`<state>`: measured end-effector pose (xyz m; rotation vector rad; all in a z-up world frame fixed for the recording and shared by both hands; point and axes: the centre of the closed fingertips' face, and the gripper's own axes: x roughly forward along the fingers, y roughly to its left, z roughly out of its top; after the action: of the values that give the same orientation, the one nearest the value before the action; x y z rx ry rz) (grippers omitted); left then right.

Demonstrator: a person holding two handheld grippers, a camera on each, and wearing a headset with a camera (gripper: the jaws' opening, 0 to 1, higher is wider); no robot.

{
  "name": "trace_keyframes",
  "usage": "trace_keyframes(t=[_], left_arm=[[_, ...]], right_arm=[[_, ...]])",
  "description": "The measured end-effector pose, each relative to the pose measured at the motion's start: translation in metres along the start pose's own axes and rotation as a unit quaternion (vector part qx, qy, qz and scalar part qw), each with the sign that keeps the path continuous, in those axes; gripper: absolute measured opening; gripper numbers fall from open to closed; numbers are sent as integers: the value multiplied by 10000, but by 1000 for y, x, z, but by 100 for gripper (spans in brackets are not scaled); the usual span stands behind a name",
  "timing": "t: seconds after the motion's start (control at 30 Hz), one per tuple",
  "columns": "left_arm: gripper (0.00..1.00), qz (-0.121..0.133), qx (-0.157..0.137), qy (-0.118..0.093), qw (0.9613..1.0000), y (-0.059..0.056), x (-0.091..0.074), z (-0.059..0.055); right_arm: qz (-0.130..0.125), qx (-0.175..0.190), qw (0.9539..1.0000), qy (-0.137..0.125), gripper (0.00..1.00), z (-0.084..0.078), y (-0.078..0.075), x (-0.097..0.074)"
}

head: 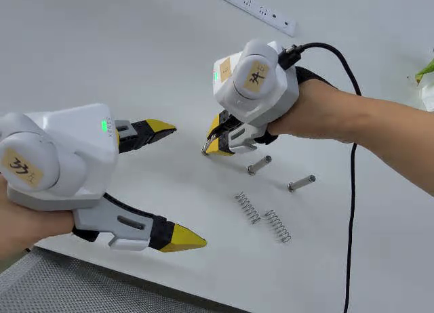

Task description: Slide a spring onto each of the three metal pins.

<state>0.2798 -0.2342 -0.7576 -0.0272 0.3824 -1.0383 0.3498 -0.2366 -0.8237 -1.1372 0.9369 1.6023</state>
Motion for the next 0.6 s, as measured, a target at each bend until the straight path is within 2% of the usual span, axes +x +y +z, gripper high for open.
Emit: trace_keyframes(t=[0.37, 0.6], left_arm=[[95, -15, 14, 42, 10000, -1, -1, 0], [95, -33, 45, 109, 9999, -2, -2, 0]], right_arm=[[-48, 141, 9998, -164, 15, 3, -2, -4], [-134, 286, 9989, -358, 20, 4, -3, -16]])
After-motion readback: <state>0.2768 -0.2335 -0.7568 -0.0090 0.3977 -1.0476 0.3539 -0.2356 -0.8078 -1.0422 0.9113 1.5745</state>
